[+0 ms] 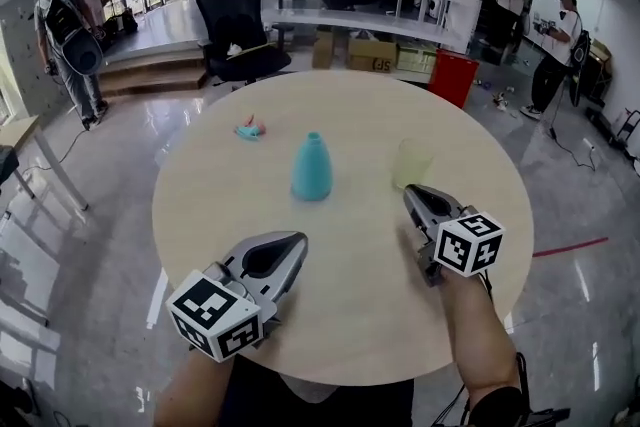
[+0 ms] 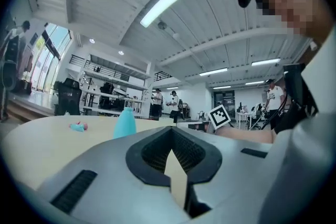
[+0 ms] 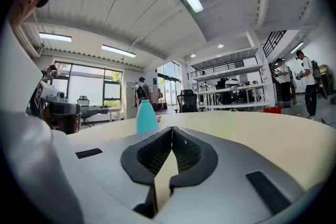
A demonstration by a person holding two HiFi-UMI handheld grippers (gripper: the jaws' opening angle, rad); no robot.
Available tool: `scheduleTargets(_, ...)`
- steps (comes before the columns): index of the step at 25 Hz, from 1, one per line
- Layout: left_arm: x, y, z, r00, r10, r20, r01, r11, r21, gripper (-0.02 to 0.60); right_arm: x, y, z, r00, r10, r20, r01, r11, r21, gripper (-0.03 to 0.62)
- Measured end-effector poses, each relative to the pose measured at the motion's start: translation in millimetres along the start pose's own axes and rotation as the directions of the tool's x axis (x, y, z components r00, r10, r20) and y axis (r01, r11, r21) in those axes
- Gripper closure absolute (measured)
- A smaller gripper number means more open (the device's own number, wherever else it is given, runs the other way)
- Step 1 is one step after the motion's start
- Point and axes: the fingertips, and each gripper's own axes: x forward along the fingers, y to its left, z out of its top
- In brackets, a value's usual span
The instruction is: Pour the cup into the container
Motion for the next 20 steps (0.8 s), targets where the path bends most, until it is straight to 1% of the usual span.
scheduleTargets(1,-4.7,-4.6,0.1,1.0,0.019,-0.01,-0.019,1.0,0.003,0.588,-5.6,2.0,8.5,1.0,0.0,0.015,0.0,1.0,0.003,0.587)
scheduleTargets(3,-20.3,-17.7,-1.1,0.998,0.052,-0.024,-0.052,0.999,-0.014,0.588,-25.3,15.9,27.9,0.998,0.002,0.055,-0.003,1.0,0.011,0.586)
scheduleTargets(5,-39.2,-36.7,-1.7,0.998,0.063,-0.013,-0.063,0.998,-0.023,0.588,-55.1,45.6,41.5,0.995,0.046,0.087,-0.047,0.999,0.006,0.586)
scheduleTargets(8,-60.9,-76.1,-4.9,0.998,0.06,0.0,-0.06,0.998,-0.017,0.588,-111.9,95.6,49.1,0.988,0.123,0.095,-0.117,0.991,-0.069,0.586)
scheduleTargets(10,-76.9,-114.3,-10.0,0.999,0.047,0.002,-0.047,0.999,-0.017,0.588,-156.5,124.8,49.5,0.982,0.157,0.108,-0.145,0.983,-0.113,0.586)
scheduleTargets(13,-113.1,-175.4,-18.7,0.999,0.047,0.01,-0.047,0.999,-0.015,0.588,-226.5,169.1,34.5,0.971,0.198,0.132,-0.185,0.977,-0.108,0.586)
scheduleTargets(17,-171.6,-246.4,-38.7,0.996,0.087,0.0,-0.087,0.996,-0.035,0.588,-308.5,225.0,-10.7,0.97,0.234,0.071,-0.229,0.971,-0.074,0.586)
scheduleTargets(20,-213.8,-299.0,-39.1,0.995,0.102,0.005,-0.102,0.994,-0.03,0.588,-368.0,260.6,-20.7,0.966,0.251,0.059,-0.246,0.966,-0.079,0.586)
